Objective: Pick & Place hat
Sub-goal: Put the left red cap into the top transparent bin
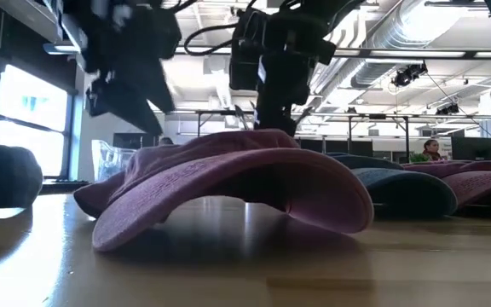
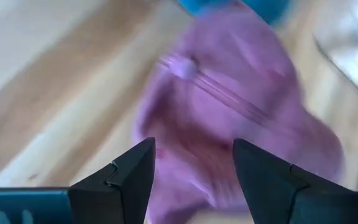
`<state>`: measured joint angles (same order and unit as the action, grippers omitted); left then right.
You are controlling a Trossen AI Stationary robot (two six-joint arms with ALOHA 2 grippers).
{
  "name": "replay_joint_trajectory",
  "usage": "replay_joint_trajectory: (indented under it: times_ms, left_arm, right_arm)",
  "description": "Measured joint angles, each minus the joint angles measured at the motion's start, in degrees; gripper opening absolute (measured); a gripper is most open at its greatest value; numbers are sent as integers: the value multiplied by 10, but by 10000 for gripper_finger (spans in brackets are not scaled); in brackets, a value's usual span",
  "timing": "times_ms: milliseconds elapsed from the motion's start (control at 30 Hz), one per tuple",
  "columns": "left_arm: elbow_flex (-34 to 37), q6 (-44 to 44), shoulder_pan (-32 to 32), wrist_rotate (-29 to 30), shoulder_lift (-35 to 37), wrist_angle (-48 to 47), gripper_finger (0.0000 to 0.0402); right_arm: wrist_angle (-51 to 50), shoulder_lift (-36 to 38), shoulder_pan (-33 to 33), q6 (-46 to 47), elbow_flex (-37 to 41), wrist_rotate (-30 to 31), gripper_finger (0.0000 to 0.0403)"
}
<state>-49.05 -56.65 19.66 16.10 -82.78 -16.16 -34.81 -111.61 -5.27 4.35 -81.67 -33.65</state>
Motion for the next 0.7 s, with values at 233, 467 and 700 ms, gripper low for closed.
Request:
replay_joint_trajectory:
  times_ms: [233,467,700]
  left_arm:
    - [11,-81,-5,66,-44,18,209]
    - [11,-39,-41,-77,-115,117,209]
    - [11,25,-83,-171,-137,139,169]
  right_arm:
    - [-5,-1,25,-24,0,33,221]
    - [-9,-1,25,-17,0,71,176]
    - [-42,14,2,7,0,33,140]
